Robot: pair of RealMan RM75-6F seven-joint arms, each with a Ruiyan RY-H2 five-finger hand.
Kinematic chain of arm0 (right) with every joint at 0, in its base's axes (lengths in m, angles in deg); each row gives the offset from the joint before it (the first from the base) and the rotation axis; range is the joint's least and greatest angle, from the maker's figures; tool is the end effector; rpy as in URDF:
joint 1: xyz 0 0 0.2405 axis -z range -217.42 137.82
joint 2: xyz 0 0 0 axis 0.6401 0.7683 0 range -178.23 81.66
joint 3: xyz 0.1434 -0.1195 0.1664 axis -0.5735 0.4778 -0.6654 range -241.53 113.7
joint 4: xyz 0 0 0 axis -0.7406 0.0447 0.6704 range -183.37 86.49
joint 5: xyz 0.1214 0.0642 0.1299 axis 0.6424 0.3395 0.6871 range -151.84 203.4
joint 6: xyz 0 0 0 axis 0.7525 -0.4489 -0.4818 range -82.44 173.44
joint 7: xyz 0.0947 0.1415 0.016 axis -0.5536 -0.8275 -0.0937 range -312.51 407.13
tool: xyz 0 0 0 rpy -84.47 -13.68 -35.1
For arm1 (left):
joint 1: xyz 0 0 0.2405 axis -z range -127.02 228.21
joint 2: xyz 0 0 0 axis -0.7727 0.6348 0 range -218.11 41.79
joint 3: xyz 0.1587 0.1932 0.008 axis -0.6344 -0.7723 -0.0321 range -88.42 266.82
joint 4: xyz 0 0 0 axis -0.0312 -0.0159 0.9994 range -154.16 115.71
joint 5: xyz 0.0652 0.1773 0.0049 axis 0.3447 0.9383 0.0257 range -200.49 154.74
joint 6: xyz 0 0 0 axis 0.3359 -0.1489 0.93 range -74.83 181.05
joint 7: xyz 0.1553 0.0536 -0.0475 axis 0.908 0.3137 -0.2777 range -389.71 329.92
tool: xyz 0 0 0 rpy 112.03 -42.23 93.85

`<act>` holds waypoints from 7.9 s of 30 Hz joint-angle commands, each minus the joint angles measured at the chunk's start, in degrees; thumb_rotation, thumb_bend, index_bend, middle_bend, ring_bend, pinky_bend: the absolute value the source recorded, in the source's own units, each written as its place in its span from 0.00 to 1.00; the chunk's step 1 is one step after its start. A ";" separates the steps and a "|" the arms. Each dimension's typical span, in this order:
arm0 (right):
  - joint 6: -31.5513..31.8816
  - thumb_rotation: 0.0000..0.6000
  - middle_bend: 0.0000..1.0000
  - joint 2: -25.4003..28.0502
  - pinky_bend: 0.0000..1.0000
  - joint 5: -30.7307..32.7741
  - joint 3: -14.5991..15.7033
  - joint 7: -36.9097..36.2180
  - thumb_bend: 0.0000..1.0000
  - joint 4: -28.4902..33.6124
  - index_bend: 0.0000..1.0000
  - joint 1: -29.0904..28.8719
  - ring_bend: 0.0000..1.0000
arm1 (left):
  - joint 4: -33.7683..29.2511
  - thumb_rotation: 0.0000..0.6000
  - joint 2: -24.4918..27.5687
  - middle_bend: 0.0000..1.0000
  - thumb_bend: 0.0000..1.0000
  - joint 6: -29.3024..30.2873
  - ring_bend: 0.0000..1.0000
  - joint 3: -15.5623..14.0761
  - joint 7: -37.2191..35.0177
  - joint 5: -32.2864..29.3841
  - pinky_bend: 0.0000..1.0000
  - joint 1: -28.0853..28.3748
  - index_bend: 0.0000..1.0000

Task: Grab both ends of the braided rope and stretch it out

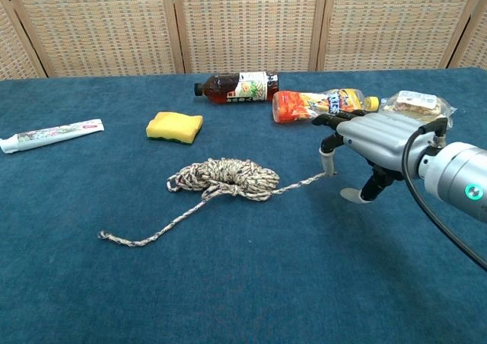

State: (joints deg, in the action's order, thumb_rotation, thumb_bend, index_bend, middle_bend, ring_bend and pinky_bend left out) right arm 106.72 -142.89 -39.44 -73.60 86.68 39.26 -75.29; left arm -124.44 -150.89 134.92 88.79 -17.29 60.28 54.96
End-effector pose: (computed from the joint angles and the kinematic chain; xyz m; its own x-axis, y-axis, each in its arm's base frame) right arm -0.1428 -0.3221 -0.0266 0.5944 -0.1705 0.7859 -0.7766 -0.3754 0.5060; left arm -0.2736 0.1880 0.1496 0.4087 0.1403 0.9018 0.9097 0.0166 -0.4149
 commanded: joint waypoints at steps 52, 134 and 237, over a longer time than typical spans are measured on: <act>-4.93 1.00 0.00 -5.98 0.00 13.65 -1.33 -8.56 0.33 -9.54 0.49 -3.77 0.00 | -0.36 1.00 -1.32 0.00 0.00 -0.32 0.00 0.05 3.14 -1.03 0.00 0.25 0.00; -2.97 1.00 0.00 -7.81 0.00 14.74 -0.23 -5.62 0.56 -7.43 0.66 -5.66 0.00 | 16.37 1.00 -19.24 0.00 0.26 -25.31 0.00 3.68 4.28 1.67 0.00 21.98 0.46; -4.16 1.00 0.00 3.25 0.00 18.12 -2.93 -10.15 0.56 -16.77 0.68 -3.00 0.00 | 55.67 1.00 -20.71 0.00 0.55 -35.75 0.00 9.79 -16.84 -15.03 0.00 28.37 0.78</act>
State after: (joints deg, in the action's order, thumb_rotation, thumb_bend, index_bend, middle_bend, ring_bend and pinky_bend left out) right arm 102.58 -139.61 -21.38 -76.52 76.51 22.59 -78.31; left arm -69.37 -171.38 99.49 98.72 -33.79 45.33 83.45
